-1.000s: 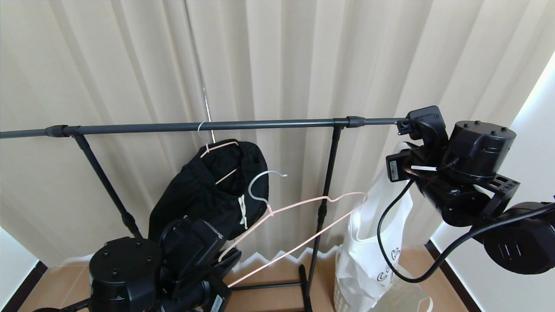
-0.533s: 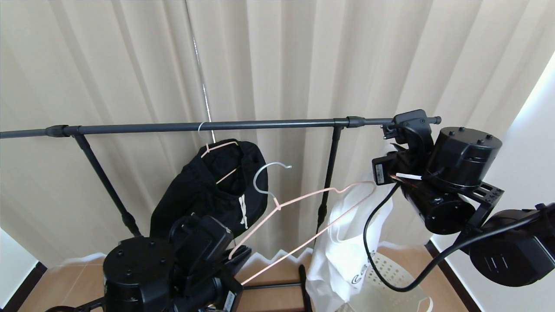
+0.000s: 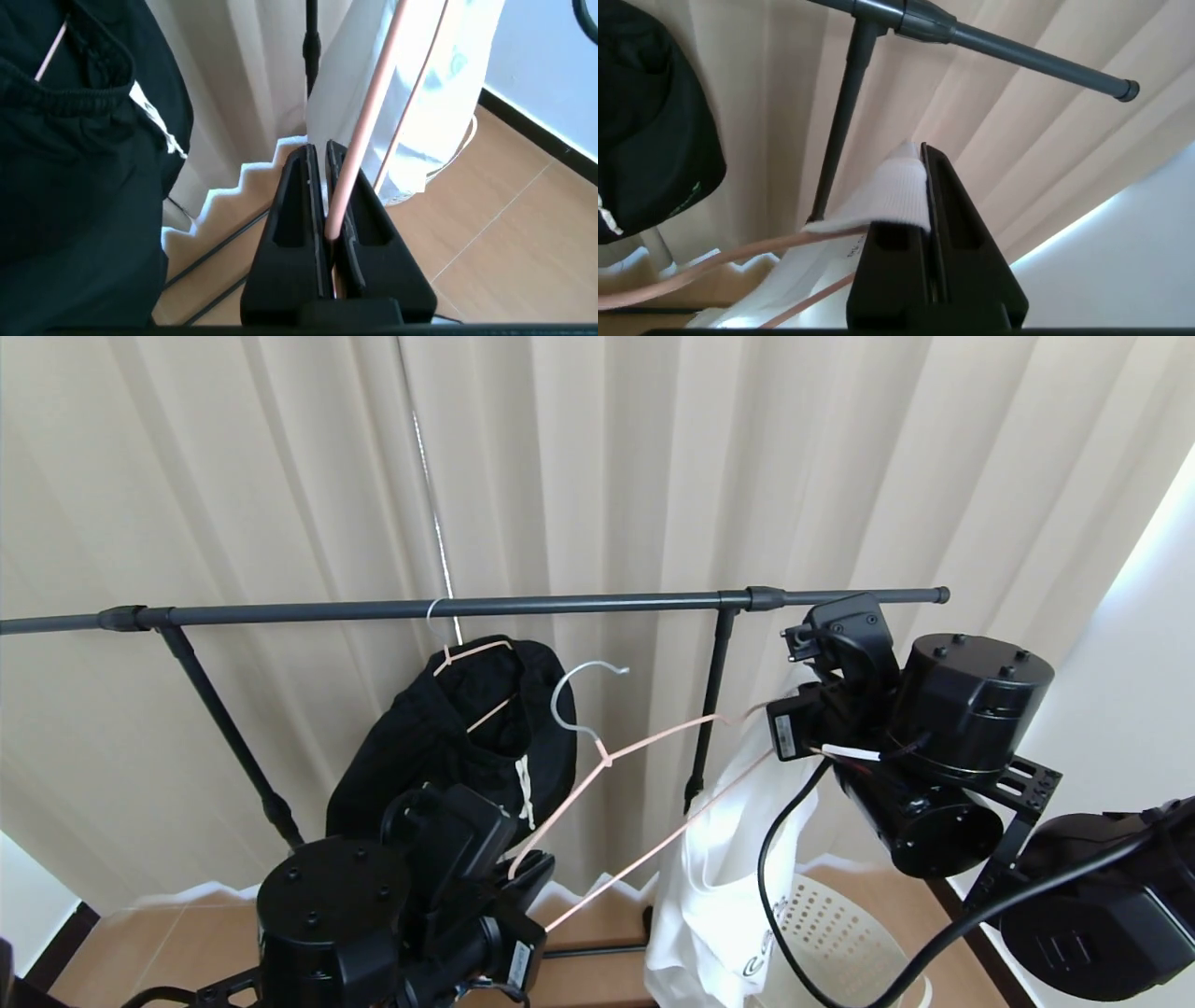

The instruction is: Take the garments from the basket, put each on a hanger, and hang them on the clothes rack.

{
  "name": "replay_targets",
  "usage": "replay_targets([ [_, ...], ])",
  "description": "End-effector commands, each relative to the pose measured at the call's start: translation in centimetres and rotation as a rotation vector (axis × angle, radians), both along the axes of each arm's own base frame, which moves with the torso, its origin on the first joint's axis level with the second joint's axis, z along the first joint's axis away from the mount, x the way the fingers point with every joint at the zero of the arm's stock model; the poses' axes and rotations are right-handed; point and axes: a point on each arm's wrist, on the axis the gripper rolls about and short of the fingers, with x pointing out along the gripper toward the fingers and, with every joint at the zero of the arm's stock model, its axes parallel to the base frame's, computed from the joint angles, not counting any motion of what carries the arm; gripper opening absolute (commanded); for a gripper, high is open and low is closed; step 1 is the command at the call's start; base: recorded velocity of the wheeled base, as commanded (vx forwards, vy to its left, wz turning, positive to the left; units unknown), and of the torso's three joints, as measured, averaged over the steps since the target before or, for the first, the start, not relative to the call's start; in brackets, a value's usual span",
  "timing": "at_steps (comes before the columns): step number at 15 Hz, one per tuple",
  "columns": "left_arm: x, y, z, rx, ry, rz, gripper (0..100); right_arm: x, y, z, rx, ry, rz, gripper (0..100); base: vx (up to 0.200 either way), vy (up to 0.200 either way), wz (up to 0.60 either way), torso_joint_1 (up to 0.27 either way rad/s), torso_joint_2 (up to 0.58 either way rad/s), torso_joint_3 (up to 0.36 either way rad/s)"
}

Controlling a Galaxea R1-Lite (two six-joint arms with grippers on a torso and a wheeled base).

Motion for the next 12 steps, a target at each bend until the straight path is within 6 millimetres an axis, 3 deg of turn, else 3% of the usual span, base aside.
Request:
replay_targets([
  [1, 0.2, -0.4, -0.4, -0.001, 0.014, 0.003, 0, -0.3, 0.4, -0.1, -0.003, 0.003, 0.014, 0, 0.0, 0.0, 0.0, 0.0, 0.0, 0.0],
  [12, 0.7, -1.2, -0.6, -0.026, -0.025, 0.053, 0, -3.6, 3.7, 0.2, 0.006, -0.012, 0.119, 0, 0.0, 0.0, 0.0, 0.0, 0.0, 0.0],
])
